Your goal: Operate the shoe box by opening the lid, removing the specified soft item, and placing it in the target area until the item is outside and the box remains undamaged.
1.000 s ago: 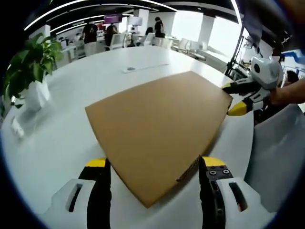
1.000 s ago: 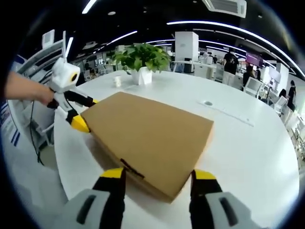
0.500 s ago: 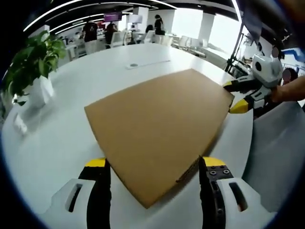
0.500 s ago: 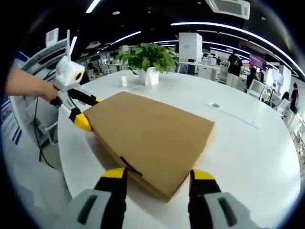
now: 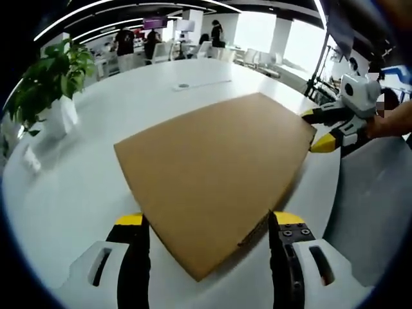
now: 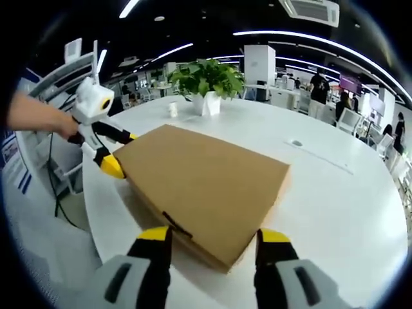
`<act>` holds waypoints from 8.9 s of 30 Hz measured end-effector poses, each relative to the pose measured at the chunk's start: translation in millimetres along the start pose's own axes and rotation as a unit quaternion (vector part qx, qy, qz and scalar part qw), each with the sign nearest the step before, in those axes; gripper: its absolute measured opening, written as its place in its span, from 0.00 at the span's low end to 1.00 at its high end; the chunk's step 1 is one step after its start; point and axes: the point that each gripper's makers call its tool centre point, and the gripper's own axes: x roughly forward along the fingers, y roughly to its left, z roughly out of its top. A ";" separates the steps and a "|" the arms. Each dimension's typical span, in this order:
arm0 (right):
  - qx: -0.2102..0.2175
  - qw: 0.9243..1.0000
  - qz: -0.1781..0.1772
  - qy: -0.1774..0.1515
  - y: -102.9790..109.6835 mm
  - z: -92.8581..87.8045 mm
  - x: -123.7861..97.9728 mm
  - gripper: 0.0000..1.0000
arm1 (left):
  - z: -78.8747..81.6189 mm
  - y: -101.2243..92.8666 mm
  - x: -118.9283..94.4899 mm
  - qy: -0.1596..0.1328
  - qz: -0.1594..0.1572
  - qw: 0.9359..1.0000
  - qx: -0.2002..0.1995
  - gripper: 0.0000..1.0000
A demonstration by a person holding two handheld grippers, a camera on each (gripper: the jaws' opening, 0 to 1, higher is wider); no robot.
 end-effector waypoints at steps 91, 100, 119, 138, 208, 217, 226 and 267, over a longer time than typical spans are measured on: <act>-0.073 0.994 0.026 -0.080 -6.9 76.0 -38.0 0.50 | 62.7 10.3 -62.7 -0.111 0.075 0.991 0.021 0.64; -0.081 0.993 0.019 -0.089 -18.3 91.6 -37.5 0.47 | 77.7 20.6 -65.4 -0.124 0.086 0.988 0.027 0.60; -0.085 0.991 0.007 -0.107 -35.7 119.3 -33.4 0.45 | 107.1 49.3 -70.1 -0.154 0.127 0.979 0.034 0.41; -0.093 0.989 -0.001 -0.115 -51.9 138.5 -24.5 0.45 | 129.3 95.5 -72.6 -0.182 0.187 0.965 0.021 0.04; -0.042 0.997 -0.051 -0.037 -113.7 82.5 46.6 0.00 | 162.7 135.2 -50.2 -0.228 0.184 0.956 -0.016 0.01; -0.041 0.997 -0.052 -0.039 -114.0 82.5 46.7 0.00 | 162.4 132.9 -50.4 -0.227 0.184 0.956 -0.016 0.02; -0.042 0.997 -0.052 -0.040 -114.8 82.8 47.1 0.00 | 153.6 129.6 -52.6 -0.224 0.186 0.956 -0.019 0.06; -0.028 0.998 -0.048 -0.037 -115.7 85.7 49.3 0.00 | 92.8 118.2 -15.6 -0.156 0.181 0.968 -0.075 0.01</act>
